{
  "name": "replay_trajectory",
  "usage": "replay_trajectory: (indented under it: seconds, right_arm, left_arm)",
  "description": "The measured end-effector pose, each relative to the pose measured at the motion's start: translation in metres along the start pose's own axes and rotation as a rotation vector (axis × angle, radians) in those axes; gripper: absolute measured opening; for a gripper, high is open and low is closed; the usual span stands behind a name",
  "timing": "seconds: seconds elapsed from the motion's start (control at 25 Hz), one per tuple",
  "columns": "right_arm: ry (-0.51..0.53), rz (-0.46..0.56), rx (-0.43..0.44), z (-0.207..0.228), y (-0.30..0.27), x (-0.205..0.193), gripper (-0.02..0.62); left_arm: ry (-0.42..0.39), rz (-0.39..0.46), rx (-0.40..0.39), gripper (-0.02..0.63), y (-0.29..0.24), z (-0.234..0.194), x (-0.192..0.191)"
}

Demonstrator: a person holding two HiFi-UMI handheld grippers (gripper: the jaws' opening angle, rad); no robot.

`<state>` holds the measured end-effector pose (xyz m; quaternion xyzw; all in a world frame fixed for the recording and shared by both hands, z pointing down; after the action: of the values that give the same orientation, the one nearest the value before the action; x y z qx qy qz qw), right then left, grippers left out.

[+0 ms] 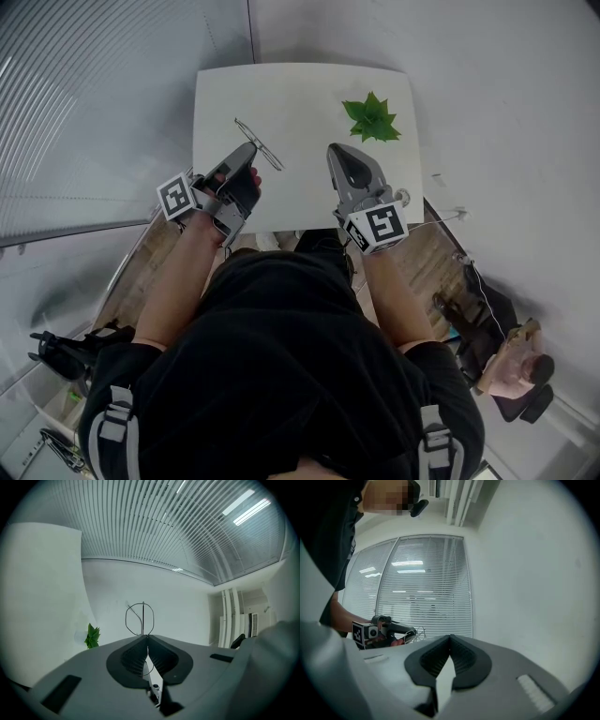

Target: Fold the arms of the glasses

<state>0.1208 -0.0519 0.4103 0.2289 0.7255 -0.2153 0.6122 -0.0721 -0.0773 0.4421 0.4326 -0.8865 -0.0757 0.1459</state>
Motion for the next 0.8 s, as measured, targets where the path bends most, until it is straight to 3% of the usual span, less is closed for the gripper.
replay_trajectory:
  seconds: [0.8]
  right_arm:
    - [-0.006, 0.005, -0.016, 0.003, 0.013, 0.004, 0.011]
  left_arm:
    - [0.0, -0.033, 0.001, 0.012, -0.009, 0.001, -0.014]
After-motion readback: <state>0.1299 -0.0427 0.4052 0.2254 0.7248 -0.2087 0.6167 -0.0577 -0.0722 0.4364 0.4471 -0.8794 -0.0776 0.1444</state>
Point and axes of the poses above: the fingertips, and each gripper's own axes: y backward along the fingers, z to its right, x out of its top, the point moved 4 cm from there along y, backward along the fingers, and after that the axes turned 10 degrees about y, right-handed, at the moved point
